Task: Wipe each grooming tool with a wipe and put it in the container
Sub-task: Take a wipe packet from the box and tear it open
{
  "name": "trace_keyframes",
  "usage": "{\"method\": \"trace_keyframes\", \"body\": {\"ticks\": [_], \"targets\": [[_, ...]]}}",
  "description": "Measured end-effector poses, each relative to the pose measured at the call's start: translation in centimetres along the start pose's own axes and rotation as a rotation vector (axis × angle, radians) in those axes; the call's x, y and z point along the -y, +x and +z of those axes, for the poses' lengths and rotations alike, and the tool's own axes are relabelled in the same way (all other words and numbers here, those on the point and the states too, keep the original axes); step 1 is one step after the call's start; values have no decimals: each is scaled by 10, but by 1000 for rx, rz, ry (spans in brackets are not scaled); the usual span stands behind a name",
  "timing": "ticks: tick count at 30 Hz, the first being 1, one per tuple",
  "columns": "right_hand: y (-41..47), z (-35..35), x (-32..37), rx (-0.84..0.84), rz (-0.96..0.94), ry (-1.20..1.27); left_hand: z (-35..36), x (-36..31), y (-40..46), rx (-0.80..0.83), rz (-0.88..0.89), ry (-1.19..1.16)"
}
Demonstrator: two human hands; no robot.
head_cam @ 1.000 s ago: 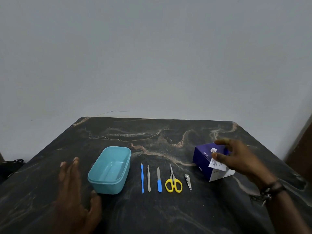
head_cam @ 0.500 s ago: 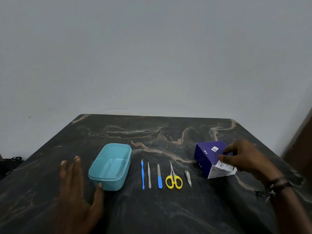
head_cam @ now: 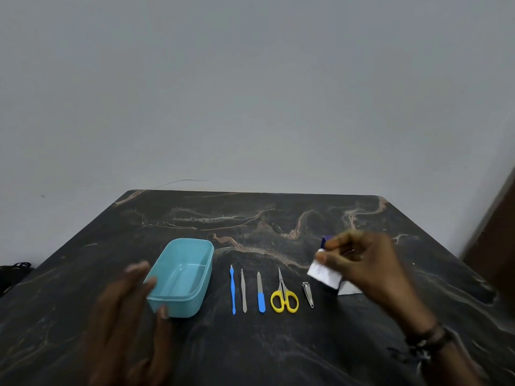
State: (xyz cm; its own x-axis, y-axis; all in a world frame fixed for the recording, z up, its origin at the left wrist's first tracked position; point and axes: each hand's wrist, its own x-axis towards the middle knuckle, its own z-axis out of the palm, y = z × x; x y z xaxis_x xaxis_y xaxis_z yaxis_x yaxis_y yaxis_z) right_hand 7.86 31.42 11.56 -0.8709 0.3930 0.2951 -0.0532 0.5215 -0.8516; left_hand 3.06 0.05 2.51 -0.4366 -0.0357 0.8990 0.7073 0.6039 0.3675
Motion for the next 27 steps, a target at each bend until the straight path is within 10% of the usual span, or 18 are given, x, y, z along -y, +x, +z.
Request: {"method": "trace_keyframes", "body": {"ticks": [13, 27], "targets": [[13, 72, -4, 131, -61, 235, 91, -65, 45, 804, -736, -618], [23, 86, -25, 156, -37, 368, 128, -53, 51, 342, -977, -807]]}}
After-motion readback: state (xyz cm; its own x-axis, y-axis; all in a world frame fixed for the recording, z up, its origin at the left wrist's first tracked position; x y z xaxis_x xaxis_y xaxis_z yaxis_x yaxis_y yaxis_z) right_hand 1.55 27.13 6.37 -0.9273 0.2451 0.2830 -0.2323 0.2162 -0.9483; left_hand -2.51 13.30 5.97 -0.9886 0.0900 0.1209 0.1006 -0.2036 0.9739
